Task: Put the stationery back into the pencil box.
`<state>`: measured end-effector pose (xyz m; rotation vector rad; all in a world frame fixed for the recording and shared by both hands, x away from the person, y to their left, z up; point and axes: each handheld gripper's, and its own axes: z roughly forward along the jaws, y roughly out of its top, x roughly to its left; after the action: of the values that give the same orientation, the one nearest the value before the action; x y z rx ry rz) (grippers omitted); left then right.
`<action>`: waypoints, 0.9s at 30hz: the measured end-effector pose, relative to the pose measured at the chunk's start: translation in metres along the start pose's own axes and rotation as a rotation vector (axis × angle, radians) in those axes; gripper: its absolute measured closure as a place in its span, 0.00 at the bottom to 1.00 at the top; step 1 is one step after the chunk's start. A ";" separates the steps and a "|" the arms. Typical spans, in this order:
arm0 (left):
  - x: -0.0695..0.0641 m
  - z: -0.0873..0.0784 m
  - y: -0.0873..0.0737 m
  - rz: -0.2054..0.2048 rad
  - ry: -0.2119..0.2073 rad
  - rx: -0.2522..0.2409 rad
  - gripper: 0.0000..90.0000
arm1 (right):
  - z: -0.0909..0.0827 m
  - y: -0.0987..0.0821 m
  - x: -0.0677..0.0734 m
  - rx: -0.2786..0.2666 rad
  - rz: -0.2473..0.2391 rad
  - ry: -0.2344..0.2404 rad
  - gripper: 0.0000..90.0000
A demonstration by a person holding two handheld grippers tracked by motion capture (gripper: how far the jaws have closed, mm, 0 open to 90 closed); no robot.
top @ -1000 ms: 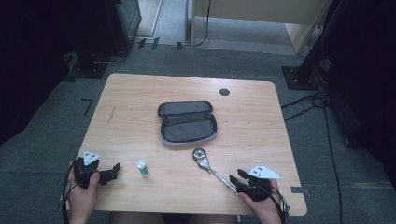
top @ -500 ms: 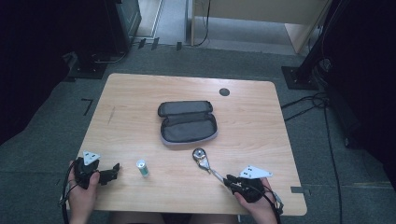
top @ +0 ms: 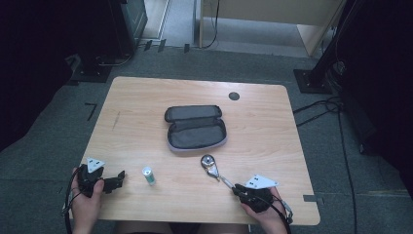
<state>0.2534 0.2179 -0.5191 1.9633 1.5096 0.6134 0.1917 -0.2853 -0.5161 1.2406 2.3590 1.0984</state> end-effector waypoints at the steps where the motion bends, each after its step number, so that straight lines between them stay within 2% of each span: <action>1: 0.000 0.000 0.000 0.001 0.000 0.000 0.01 | 0.000 0.000 0.000 0.001 0.000 -0.012 0.89; 8: 0.000 0.000 0.000 0.001 0.000 0.000 0.01 | -0.001 0.000 -0.008 -0.016 0.052 -0.108 0.89; 12: 0.000 0.000 0.000 0.001 0.000 0.000 0.01 | -0.001 -0.001 -0.009 -0.020 0.060 -0.109 0.86; 14: 0.000 0.000 0.000 0.000 0.000 0.000 0.01 | -0.003 -0.003 -0.008 -0.016 0.056 -0.109 0.78; 16: 0.000 0.000 0.000 0.000 0.000 0.000 0.01 | -0.006 -0.005 -0.007 -0.006 0.052 -0.110 0.75; 18: 0.000 0.000 0.000 0.000 0.000 0.000 0.01 | -0.009 -0.006 -0.007 -0.001 0.050 -0.128 0.77; 21: 0.000 0.000 0.000 0.000 0.000 0.000 0.01 | -0.009 -0.008 -0.010 -0.009 0.057 -0.130 0.83; 23: 0.000 0.000 0.000 0.000 0.000 0.000 0.01 | -0.009 -0.008 -0.010 -0.014 0.044 -0.137 0.87; 27: 0.000 0.000 0.000 0.001 0.000 0.000 0.01 | -0.009 -0.008 -0.010 -0.014 0.033 -0.134 0.89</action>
<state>0.2535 0.2180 -0.5190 1.9643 1.5088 0.6141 0.1886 -0.3000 -0.5168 1.3101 2.2363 1.0061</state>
